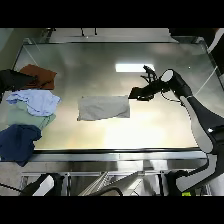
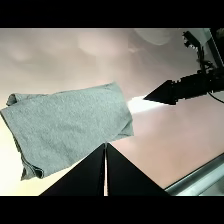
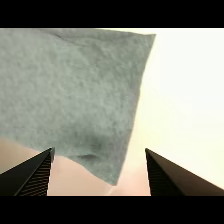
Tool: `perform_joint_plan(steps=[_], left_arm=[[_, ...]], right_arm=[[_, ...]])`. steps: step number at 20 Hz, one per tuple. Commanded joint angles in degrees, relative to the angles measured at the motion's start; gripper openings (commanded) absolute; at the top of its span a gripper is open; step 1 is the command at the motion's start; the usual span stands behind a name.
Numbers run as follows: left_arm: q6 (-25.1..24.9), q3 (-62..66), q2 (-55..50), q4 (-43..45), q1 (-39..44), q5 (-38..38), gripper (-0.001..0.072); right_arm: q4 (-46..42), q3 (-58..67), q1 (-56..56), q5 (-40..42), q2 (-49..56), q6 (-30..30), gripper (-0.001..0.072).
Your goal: Fold the shirts.
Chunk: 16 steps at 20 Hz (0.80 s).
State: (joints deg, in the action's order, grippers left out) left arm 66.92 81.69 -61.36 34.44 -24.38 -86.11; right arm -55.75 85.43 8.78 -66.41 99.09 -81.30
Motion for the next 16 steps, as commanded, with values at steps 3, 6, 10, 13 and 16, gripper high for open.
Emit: perform_joint_plan(steps=[3, 6, 10, 13, 16], left_arm=[[-0.1, -0.1, 0.0, 0.1, -0.1, -0.3, 0.0012], [-0.1, -0.1, 0.0, 0.1, -0.1, -0.3, 0.0012], [-0.1, 0.0, 0.0, 0.1, -0.1, -0.3, 0.0012], [-0.1, 0.0, 0.0, 0.1, -0.1, -0.4, 0.0012], [-0.1, 0.0, 0.0, 0.1, -0.1, -0.5, 0.0012]], right_arm=[[4.7, -1.9, 0.1, 1.0, 7.1, 0.9, 0.0640], [8.9, -1.9, 1.3, 1.5, 9.5, 3.3, 0.0638], [14.2, -1.6, 3.6, 1.7, 9.9, 7.3, 0.0453], [19.5, -1.5, 3.4, 1.9, 8.2, 10.2, 0.0024], [19.1, -0.9, 0.7, 3.9, 1.9, 9.8, 0.0016]])
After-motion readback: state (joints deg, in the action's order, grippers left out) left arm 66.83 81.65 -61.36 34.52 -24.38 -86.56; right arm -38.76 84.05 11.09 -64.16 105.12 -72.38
